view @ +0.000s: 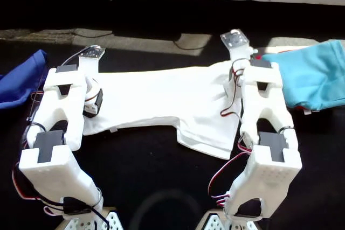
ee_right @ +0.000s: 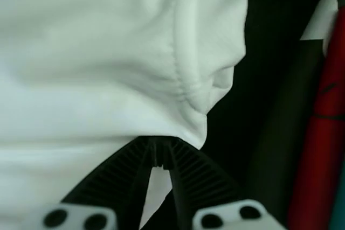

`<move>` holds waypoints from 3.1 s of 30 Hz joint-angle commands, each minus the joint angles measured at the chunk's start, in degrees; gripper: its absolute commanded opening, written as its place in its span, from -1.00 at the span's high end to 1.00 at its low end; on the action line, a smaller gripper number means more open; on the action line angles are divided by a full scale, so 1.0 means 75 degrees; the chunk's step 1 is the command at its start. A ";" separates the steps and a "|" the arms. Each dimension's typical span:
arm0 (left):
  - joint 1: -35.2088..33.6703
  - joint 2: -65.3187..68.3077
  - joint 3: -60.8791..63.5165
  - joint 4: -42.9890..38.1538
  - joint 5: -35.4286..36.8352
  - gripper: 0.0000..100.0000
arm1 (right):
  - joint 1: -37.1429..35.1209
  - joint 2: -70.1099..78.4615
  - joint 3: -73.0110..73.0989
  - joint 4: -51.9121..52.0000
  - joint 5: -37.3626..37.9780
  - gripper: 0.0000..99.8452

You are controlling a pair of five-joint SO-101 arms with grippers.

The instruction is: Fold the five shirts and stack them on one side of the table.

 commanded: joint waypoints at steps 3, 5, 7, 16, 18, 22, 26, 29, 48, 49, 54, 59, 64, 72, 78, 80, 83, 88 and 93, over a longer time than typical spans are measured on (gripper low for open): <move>0.0064 0.0018 0.0018 -0.0363 0.0035 0.98 | 0.0076 -0.0826 -0.0651 0.1037 0.0047 0.99; 0.0064 0.0018 0.0018 -0.0363 0.0035 0.98 | 0.0076 -0.1424 -0.0381 0.1225 0.0047 0.99; 0.0064 0.0018 0.0018 -0.0363 0.0035 0.98 | 0.0064 -0.2198 0.0147 0.1260 0.0047 0.99; 0.0064 0.0018 0.0018 -0.0363 0.0035 0.98 | -0.2479 -0.5867 0.5515 -0.0205 0.0047 0.99; 0.0064 0.0018 0.0018 -0.0363 0.0035 0.98 | -0.2913 -0.6042 0.6418 -0.0932 0.0047 0.99; 0.0064 0.0018 0.0018 -0.0363 0.0035 0.98 | -0.3030 -0.5656 0.7051 -0.2104 0.0047 0.99; 0.0064 0.0018 0.0018 -0.0363 0.0035 0.98 | -0.2737 -0.4812 0.7074 -0.2948 0.0047 0.99; 0.0064 0.0018 0.0018 -0.0363 0.0035 0.98 | -0.2772 -0.4484 0.7015 -0.2854 0.0047 0.99; 0.0064 0.0018 0.0018 -0.0363 0.0035 0.98 | -0.3347 -0.7156 0.7027 0.0029 0.0070 0.84; 0.0064 0.0018 0.0018 -0.0363 0.0035 0.98 | -0.3347 -0.7109 0.7062 0.0229 0.0082 0.78; 0.0064 0.0018 0.0018 -0.0363 0.0035 0.98 | -0.3335 -0.6699 0.7144 0.0451 0.0703 0.60; 0.0064 0.0018 0.0018 -0.0363 0.0035 0.98 | -0.3335 -0.5796 0.7133 -0.0029 0.0797 0.60; 0.0064 0.0018 0.0029 -0.0363 0.0035 0.98 | -0.3323 -0.4214 0.7074 -0.0803 0.0797 0.60; 0.0064 0.0018 0.0029 -0.0363 0.0035 0.98 | -0.2280 -0.3241 0.5949 -0.0744 0.0797 0.99; 0.0064 0.0018 0.0029 -0.0363 0.0035 0.98 | -0.1295 -0.3921 0.5163 -0.0709 0.0809 0.99; 0.0064 0.0018 0.0029 -0.0363 0.0035 0.98 | -0.1049 -0.4261 0.4835 -0.0709 0.0809 0.99; 0.0064 0.0018 0.0029 -0.0363 0.0035 0.98 | -0.0779 -0.4437 0.4120 -0.0756 0.0774 0.99; 0.0064 0.0018 0.0029 -0.0363 0.0035 0.98 | -0.0826 -0.3991 0.2983 -0.0768 0.0774 0.99; 0.0064 0.0018 0.0029 -0.0363 0.0035 0.98 | -0.1084 -0.2292 0.1612 -0.0744 0.0762 0.98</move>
